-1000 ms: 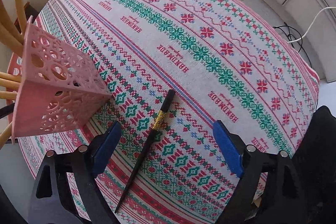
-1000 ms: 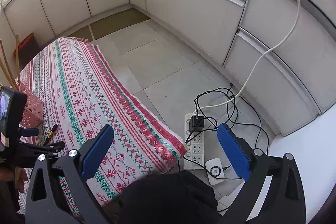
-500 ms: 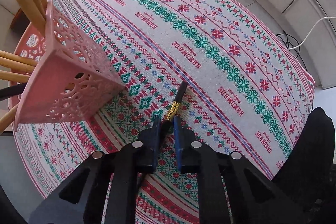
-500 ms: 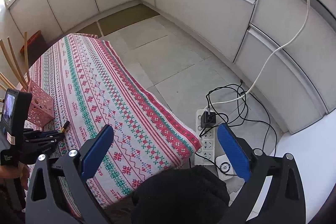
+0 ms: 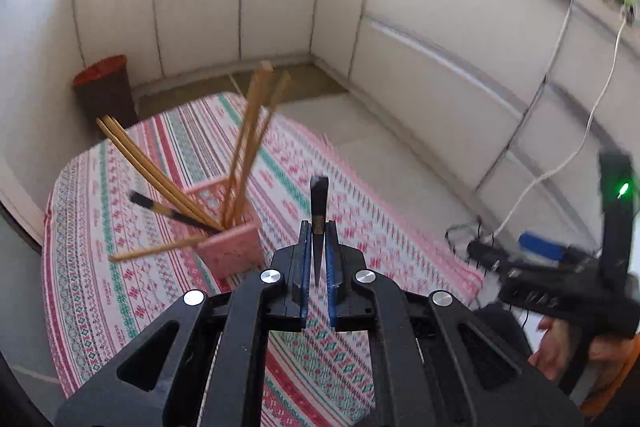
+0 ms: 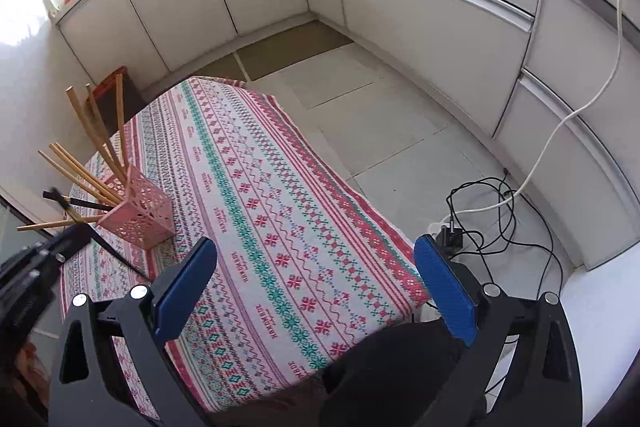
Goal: Organize utensils
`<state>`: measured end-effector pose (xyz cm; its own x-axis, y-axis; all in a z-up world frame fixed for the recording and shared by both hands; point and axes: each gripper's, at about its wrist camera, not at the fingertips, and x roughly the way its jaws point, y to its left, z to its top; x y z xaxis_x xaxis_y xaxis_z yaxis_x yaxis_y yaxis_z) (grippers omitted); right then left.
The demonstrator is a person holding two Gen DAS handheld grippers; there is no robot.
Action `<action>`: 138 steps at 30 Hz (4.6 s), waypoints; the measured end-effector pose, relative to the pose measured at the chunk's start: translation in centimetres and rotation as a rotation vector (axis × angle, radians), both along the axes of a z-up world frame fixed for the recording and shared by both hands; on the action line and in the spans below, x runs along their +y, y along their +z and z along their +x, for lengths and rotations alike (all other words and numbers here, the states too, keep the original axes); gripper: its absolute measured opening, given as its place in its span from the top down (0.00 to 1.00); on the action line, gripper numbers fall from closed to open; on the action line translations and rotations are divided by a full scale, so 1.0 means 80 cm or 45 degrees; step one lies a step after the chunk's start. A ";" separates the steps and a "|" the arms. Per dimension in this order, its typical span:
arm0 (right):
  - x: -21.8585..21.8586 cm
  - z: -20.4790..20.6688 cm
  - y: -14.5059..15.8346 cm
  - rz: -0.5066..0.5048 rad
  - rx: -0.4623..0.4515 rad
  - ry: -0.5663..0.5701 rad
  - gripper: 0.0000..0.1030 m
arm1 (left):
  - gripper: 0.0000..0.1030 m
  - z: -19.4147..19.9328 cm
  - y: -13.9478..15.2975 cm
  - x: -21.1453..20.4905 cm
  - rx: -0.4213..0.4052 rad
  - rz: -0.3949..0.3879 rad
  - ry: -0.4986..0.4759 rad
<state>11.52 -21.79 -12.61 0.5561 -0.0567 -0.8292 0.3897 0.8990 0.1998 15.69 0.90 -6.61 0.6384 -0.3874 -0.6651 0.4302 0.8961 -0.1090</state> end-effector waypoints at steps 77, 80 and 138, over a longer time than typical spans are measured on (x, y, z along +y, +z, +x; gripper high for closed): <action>0.119 0.042 0.178 0.134 -0.343 0.446 0.93 | 0.38 0.040 0.019 0.194 0.119 -0.330 0.592; 0.134 0.056 0.229 0.049 -0.500 0.452 0.93 | 0.37 0.041 0.015 0.202 0.133 -0.347 0.605; 0.091 -0.040 0.190 -0.326 -0.450 0.096 0.07 | 0.07 -0.119 0.123 0.018 -0.372 0.136 0.819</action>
